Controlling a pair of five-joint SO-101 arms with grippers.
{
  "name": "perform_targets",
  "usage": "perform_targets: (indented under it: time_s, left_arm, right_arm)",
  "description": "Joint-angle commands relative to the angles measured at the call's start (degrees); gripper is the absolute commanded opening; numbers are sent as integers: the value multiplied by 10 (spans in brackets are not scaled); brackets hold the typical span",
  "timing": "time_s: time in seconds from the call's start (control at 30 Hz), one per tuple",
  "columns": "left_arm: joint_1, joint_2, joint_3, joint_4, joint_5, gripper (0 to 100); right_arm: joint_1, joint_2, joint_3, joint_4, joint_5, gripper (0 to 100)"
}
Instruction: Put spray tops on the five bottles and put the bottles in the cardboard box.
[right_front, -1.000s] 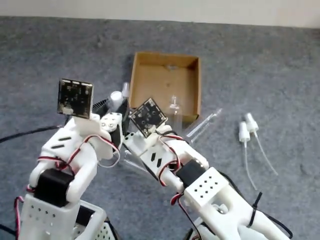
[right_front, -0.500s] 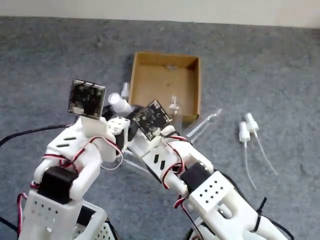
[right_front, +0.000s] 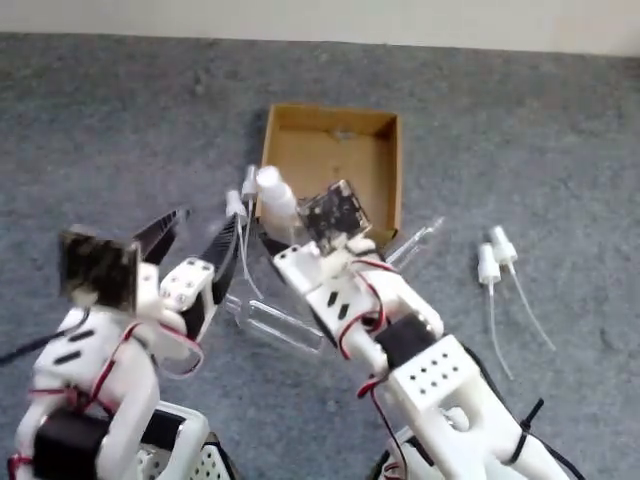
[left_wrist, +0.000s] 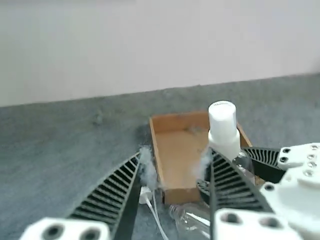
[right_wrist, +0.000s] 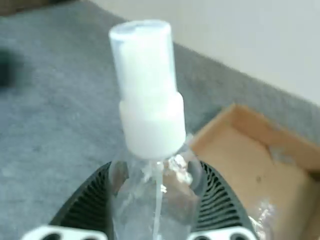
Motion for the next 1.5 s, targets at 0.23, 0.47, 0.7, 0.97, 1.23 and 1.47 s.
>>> perform_targets:
  time_s: [0.23, 0.47, 0.7, 0.97, 1.23, 1.47]
  left_arm:
    - [-8, 54, 145, -101, -69, 224]
    - [-7, 84, 153, -129, -67, 225]
    - [13, 88, 191, -219, -67, 225]
    - [-7, 89, 205, -244, -69, 225]
    - [-8, 106, 204, -244, -69, 225]
    - [-15, 180, 183, -252, -69, 225]
  right_arm:
    - [56, 260, -395, 175, -14, 4]
    - [40, 383, -602, 286, -61, 4]
    - [-6, 404, -640, 393, -75, 4]
    - [-7, 376, -670, 481, -76, 4]
    - [-7, 288, -667, 504, -76, 4]
    - [-2, 275, -666, 506, -72, 4]
